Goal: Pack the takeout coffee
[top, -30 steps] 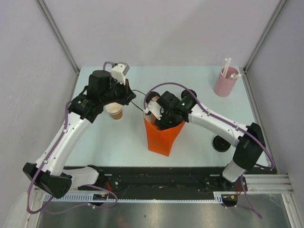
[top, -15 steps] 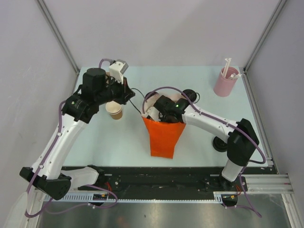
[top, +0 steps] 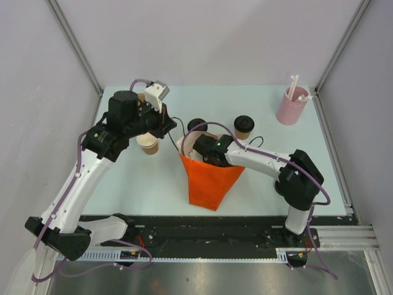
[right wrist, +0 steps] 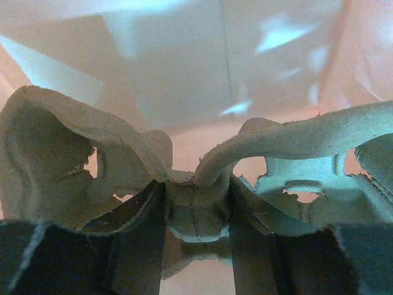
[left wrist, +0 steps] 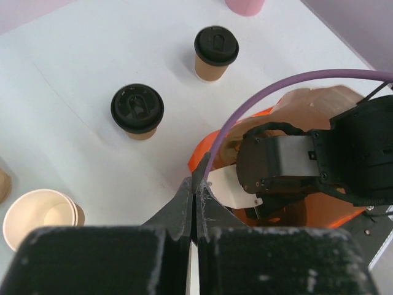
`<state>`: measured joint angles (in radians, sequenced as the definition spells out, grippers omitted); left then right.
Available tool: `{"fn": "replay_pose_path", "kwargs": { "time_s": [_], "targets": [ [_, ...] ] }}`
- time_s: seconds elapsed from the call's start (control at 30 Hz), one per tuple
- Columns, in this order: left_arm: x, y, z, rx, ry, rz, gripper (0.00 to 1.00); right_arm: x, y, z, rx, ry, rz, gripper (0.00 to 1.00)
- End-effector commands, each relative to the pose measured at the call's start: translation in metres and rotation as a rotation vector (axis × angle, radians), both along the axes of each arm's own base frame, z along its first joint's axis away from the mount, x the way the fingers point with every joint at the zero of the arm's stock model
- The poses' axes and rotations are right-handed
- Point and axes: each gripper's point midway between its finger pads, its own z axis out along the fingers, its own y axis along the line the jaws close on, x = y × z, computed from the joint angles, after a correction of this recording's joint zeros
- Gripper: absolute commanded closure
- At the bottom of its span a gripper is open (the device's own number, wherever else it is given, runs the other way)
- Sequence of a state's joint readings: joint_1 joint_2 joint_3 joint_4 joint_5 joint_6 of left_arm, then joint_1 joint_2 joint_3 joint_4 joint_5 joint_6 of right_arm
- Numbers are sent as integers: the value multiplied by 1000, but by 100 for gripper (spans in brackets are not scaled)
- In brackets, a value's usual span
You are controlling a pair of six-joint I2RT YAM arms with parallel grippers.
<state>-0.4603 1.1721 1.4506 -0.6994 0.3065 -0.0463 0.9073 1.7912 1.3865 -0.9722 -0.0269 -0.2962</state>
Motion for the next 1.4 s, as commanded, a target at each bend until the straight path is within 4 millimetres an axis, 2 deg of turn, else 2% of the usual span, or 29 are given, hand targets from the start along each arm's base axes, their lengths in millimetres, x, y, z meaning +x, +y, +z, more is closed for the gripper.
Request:
{"fn": "replay_pose_path", "kwargs": {
  "time_s": [0.0, 0.07, 0.1, 0.13, 0.2, 0.27, 0.37, 0.4, 0.6, 0.7, 0.9, 1.37],
  "targets": [
    [-4, -2, 9, 7, -92, -58, 100, -14, -3, -27, -71, 55, 2, 93],
    [-4, 0, 3, 17, -85, -58, 99, -17, -2, -34, -75, 68, 5, 86],
    [-4, -1, 1, 22, -82, -59, 100, -16, 0, -35, -68, 66, -3, 71],
    [-5, 0, -3, 28, -78, -59, 100, -16, 1, -31, -55, 58, -7, 61],
    [-5, 2, -7, 36, -73, -59, 100, -13, 7, -23, -17, 34, -14, 49],
    [-6, 3, -9, 49, -78, -58, 99, -9, 12, -6, 38, -6, -21, 44],
    [-7, 6, -8, 57, -85, -56, 100, -6, 21, 16, 120, -49, -22, 31],
    [-7, 6, -7, 58, -87, -55, 100, -5, 24, 22, 146, -59, -18, 19],
    [-6, 7, -2, 66, -100, -52, 100, -2, 34, 53, 262, -117, 8, 0],
    [-6, 6, 0, 62, -104, -56, 100, -2, 39, 64, 308, -126, 15, 0],
    [-7, 5, -15, 71, -64, -62, 100, -5, 45, 87, 398, -143, 35, 0],
    [-9, -1, -11, 55, -64, -90, 99, -1, 54, 176, 679, -317, 38, 0]
  ]
}}
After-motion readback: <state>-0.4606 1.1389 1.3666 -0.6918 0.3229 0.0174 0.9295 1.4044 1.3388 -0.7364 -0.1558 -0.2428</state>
